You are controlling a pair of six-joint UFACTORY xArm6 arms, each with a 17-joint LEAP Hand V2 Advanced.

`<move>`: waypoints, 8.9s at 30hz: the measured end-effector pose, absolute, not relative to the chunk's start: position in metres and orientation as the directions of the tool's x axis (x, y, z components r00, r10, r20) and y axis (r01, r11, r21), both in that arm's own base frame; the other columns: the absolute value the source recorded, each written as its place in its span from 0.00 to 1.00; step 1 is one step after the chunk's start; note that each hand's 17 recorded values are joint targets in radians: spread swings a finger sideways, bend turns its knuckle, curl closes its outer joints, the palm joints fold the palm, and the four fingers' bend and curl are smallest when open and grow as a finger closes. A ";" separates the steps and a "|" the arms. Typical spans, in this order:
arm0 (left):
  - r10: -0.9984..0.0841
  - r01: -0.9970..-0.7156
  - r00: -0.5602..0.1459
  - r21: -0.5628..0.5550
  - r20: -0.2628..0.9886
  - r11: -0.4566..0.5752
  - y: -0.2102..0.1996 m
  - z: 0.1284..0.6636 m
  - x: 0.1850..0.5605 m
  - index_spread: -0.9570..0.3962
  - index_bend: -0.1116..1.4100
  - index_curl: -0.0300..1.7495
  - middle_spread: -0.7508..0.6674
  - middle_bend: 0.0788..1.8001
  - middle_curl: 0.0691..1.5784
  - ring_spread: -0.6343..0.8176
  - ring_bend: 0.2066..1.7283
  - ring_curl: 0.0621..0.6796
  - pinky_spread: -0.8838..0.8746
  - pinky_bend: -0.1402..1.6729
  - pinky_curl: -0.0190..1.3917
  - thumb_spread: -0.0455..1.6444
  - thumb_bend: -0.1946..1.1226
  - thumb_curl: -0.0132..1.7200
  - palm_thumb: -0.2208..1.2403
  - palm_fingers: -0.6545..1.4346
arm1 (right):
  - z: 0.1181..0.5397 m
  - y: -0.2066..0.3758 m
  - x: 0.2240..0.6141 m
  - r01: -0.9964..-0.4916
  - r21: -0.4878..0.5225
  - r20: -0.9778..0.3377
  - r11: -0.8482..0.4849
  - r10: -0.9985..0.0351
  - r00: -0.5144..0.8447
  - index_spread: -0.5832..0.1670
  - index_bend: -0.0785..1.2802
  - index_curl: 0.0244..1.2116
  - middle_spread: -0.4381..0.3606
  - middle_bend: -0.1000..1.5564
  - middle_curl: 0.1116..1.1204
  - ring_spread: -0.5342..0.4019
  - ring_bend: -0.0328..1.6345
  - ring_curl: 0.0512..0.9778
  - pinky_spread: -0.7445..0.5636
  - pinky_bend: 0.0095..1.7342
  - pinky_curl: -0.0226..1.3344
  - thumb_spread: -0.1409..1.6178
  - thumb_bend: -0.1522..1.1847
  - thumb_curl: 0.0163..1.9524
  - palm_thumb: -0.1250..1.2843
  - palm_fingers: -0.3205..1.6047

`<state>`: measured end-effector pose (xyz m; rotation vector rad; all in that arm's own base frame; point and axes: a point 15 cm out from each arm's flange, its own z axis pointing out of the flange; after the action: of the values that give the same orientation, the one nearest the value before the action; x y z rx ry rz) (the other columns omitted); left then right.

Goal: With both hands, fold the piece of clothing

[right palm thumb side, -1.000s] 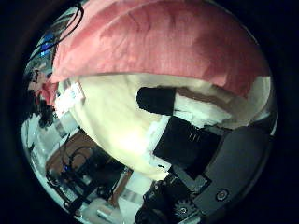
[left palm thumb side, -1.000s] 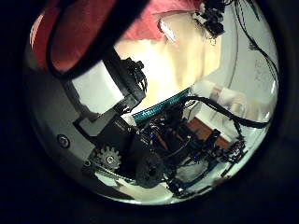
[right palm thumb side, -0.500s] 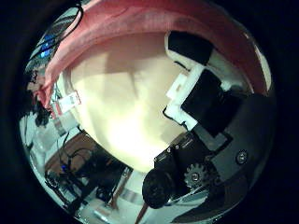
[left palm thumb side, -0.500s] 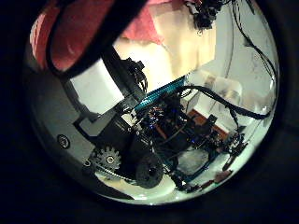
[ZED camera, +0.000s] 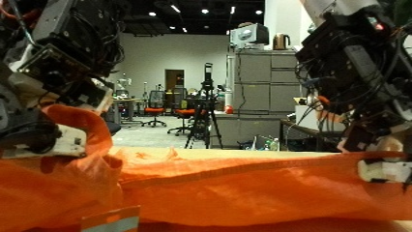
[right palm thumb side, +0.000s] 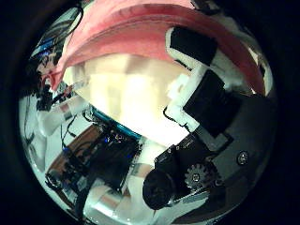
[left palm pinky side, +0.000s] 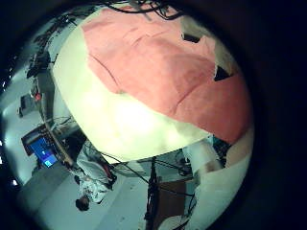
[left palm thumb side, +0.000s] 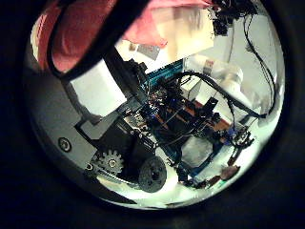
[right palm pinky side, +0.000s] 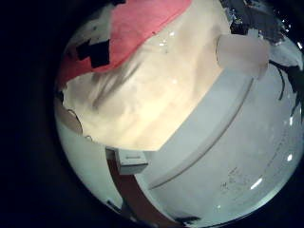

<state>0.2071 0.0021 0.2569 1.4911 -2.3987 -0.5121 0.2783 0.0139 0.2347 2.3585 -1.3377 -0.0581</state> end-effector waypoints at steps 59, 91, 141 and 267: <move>-0.999 -0.998 -0.044 0.050 0.011 0.044 0.047 0.242 0.577 0.67 0.12 0.44 0.72 0.05 0.24 0.61 0.20 0.58 0.70 0.36 0.24 0.74 0.11 0.14 0.38 0.23 | 0.239 0.063 0.620 -0.987 -0.104 0.185 -0.119 -0.978 0.098 0.32 0.20 0.39 0.34 0.68 0.47 0.30 0.87 0.59 0.22 0.75 0.56 0.94 0.10 0.14 0.50 0.47; -0.983 -0.984 -0.152 0.075 0.104 0.160 -0.015 0.270 0.401 0.79 0.18 0.20 0.81 0.06 0.13 0.81 0.11 0.33 0.80 0.24 0.22 0.69 0.13 0.16 0.30 0.30 | 0.201 -0.057 0.489 -0.859 0.410 0.164 -0.306 -0.902 0.399 0.27 0.18 0.26 0.52 0.20 0.19 0.76 0.21 0.16 0.80 0.21 0.26 0.67 0.09 0.12 0.37 0.15; -0.990 -0.984 -0.115 0.127 0.084 0.125 0.006 0.262 0.389 0.80 0.18 0.19 0.79 0.07 0.14 0.83 0.11 0.27 0.81 0.21 0.23 0.68 0.13 0.17 0.29 0.31 | 0.235 -0.083 0.439 -0.869 0.330 0.287 -0.369 -0.838 0.464 0.44 0.76 0.58 0.39 0.73 0.54 0.35 0.75 0.53 0.21 0.59 0.42 0.68 0.14 0.22 0.81 0.85; -0.989 -0.983 0.066 0.179 0.134 -0.042 0.128 0.245 0.283 0.80 0.19 0.21 0.77 0.06 0.15 0.83 0.09 0.26 0.81 0.19 0.24 0.74 0.14 0.16 0.41 0.33 | 0.186 0.189 0.515 -0.922 0.177 0.277 -0.345 -0.881 0.383 0.23 0.51 0.55 0.23 0.63 0.43 0.26 0.70 0.41 0.12 0.57 0.23 0.70 0.08 0.15 0.37 0.77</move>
<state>0.2833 0.1279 0.2445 2.1187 -2.0062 -0.0382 0.5151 0.1889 0.1862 2.3442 -1.5817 0.1900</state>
